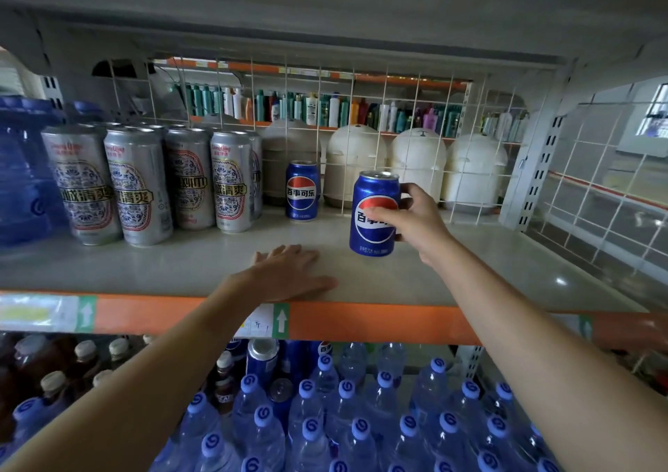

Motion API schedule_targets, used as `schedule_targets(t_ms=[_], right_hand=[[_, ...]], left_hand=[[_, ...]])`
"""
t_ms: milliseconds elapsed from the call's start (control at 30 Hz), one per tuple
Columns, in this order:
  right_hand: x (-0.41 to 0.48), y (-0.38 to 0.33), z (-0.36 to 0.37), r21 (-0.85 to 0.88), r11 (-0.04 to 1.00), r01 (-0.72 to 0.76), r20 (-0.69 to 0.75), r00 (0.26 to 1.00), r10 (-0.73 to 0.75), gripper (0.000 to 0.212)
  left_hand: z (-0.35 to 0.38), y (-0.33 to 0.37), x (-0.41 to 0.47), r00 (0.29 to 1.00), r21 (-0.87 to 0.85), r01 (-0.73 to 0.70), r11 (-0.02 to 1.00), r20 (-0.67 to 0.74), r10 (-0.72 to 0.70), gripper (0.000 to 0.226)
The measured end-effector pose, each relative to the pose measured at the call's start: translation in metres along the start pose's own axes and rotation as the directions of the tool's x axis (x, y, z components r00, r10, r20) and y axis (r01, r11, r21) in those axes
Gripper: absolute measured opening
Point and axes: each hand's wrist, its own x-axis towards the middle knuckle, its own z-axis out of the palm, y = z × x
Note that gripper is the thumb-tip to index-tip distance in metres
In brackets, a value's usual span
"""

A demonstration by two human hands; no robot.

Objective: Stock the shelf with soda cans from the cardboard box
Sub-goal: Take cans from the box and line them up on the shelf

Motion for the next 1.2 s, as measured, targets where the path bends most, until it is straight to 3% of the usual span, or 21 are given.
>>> schedule_targets(t_ms=[133, 333, 733, 1200], right_hand=[[0.029, 0.014, 0.019, 0.037, 0.999, -0.028, -0.001, 1.000, 0.028, 0.052], [0.075, 0.027, 0.041, -0.087, 0.995, -0.046, 0.020, 0.999, 0.047, 0.063], [0.128, 0.044, 0.069, -0.120, 0.984, -0.127, 0.019, 0.991, 0.131, 0.067], [0.152, 0.056, 0.081, -0.161, 0.984, -0.073, -0.050, 0.997, 0.066, 0.062]], left_hand=[[0.000, -0.002, 0.000, 1.000, 0.006, 0.002, 1.000, -0.019, -0.002, 0.075], [0.000, 0.000, 0.000, 1.000, 0.011, -0.009, 1.000, -0.025, 0.009, 0.074], [0.001, -0.002, 0.003, 0.999, -0.026, -0.003, 1.000, -0.034, 0.002, 0.075], [0.000, -0.001, 0.003, 1.000, -0.003, 0.008, 1.000, -0.024, -0.008, 0.073]])
